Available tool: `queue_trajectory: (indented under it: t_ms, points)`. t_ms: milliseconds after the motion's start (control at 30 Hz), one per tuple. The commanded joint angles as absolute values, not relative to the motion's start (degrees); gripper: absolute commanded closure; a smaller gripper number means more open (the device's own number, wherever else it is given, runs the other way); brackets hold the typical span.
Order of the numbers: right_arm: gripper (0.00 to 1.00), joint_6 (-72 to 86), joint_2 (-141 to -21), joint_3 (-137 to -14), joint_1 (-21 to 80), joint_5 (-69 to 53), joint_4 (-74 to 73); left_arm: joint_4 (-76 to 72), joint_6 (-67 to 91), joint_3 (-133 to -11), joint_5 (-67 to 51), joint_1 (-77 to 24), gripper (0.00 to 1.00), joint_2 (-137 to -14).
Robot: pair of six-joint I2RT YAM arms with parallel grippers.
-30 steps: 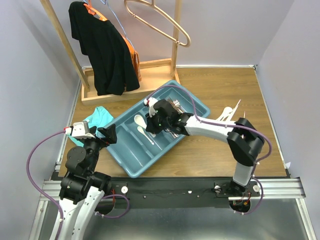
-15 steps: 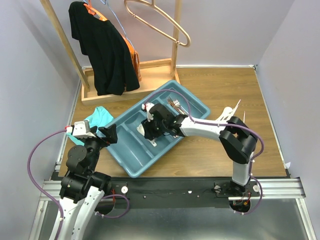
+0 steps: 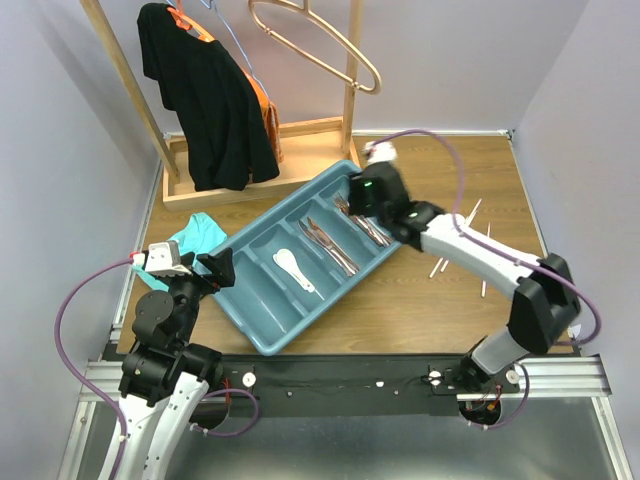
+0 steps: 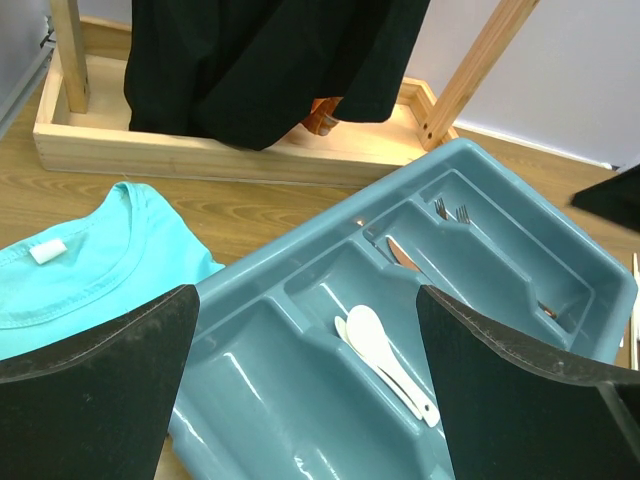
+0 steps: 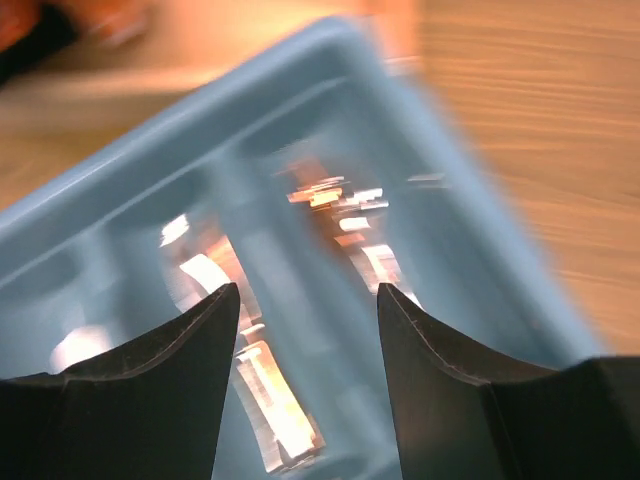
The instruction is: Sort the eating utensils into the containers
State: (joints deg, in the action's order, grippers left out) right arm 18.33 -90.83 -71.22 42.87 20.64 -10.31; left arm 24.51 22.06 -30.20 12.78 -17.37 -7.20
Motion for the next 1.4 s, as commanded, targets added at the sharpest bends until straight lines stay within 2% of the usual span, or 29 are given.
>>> queue_trajectory:
  t_ms: [0, 200, 400, 667, 967, 1367]
  points:
    - [0.35, 23.55, -84.73, -63.56, 30.88, 30.49, -11.08, 23.91, 21.09, -30.50, 11.78, -17.23, 0.01, -6.77]
    - [0.35, 26.98, -84.11, -58.01, 18.92, 26.30, -10.46, 23.82, 21.27, -30.50, 11.51, -17.14, 0.01, -6.51]
    - [0.35, 30.58, -88.85, -56.25, 13.19, 21.98, -9.49, 23.99, 21.18, -30.50, 11.60, -17.14, 0.01, -6.42]
    - [0.38, 35.24, -95.44, -54.23, 10.11, 19.77, -6.94, 24.08, 21.18, -30.50, 11.69, -17.14, 0.01, -6.33]
    - [0.37, 36.48, -96.50, -52.73, 6.51, 21.80, -4.75, 23.82, 21.18, -30.41, 11.60, -17.14, 0.01, -6.59]
    - [0.34, 35.16, -103.00, -59.24, 2.37, 21.97, -5.01, 23.64, 21.18, -30.41, 11.60, -17.14, 0.01, -7.21]
